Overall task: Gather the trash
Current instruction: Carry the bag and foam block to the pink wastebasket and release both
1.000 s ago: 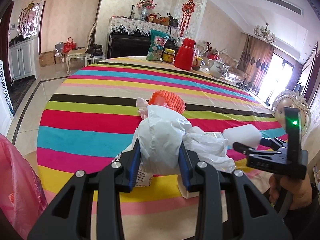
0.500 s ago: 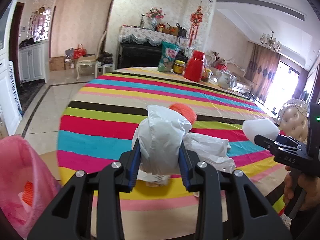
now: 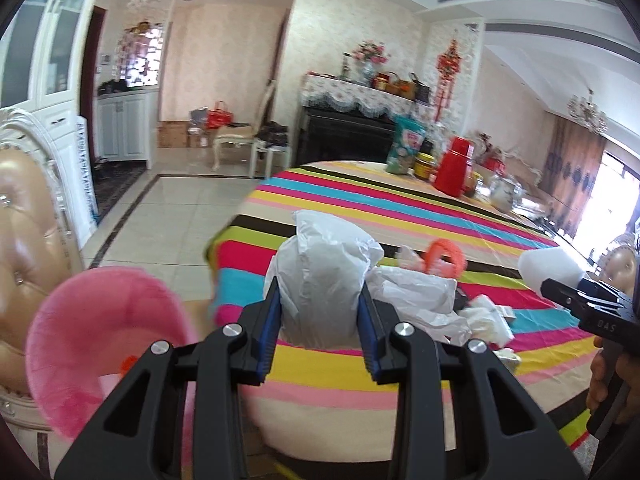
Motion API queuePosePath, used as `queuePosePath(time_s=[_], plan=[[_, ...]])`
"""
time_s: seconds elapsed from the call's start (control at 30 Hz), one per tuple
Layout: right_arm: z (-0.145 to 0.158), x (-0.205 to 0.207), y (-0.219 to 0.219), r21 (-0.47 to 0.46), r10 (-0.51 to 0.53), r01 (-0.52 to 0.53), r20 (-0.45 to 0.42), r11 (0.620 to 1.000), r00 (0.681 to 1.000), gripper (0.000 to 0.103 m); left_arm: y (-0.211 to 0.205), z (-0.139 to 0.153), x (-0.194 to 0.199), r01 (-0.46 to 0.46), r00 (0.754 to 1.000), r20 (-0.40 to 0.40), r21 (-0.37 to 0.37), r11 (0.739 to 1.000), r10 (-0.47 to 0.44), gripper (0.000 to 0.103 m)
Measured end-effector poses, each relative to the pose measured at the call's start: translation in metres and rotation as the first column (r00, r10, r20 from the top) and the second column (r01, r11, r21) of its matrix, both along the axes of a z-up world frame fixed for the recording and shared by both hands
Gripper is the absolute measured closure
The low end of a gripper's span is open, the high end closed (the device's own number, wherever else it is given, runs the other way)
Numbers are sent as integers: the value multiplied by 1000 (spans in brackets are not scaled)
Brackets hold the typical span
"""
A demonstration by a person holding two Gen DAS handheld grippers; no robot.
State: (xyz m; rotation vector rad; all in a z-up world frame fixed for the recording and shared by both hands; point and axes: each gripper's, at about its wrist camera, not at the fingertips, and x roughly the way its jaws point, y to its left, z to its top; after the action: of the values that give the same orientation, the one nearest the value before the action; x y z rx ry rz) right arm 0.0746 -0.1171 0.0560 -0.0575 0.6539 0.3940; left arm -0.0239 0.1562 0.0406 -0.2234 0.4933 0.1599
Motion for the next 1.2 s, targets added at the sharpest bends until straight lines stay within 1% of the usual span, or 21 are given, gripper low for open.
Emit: queuePosePath(time_s=[0.2, 0.3, 0.5, 0.73, 0.83, 1.2], plan=[[5, -6, 43, -2, 91, -91, 10, 996, 996, 21, 39, 7, -28, -107, 994, 7, 19, 994, 107, 69], [7, -8, 66, 4, 140, -140, 8, 990, 990, 21, 59, 10, -45, -170, 985, 9, 34, 985, 170, 69], [7, -12, 113, 18, 235, -234, -3, 972, 972, 21, 91, 9, -74, -260, 965, -6, 45, 964, 261, 69], [6, -26, 170, 21, 347, -347, -12, 938, 938, 21, 117, 4, -94, -330, 943, -20, 51, 942, 332, 69], [4, -31, 197, 29, 396, -395, -24, 918, 918, 21, 126, 1, -103, -354, 935, -23, 53, 934, 355, 69], [3, -44, 265, 31, 509, -508, -39, 861, 860, 21, 155, -8, -121, -411, 910, -37, 45, 911, 412, 69]])
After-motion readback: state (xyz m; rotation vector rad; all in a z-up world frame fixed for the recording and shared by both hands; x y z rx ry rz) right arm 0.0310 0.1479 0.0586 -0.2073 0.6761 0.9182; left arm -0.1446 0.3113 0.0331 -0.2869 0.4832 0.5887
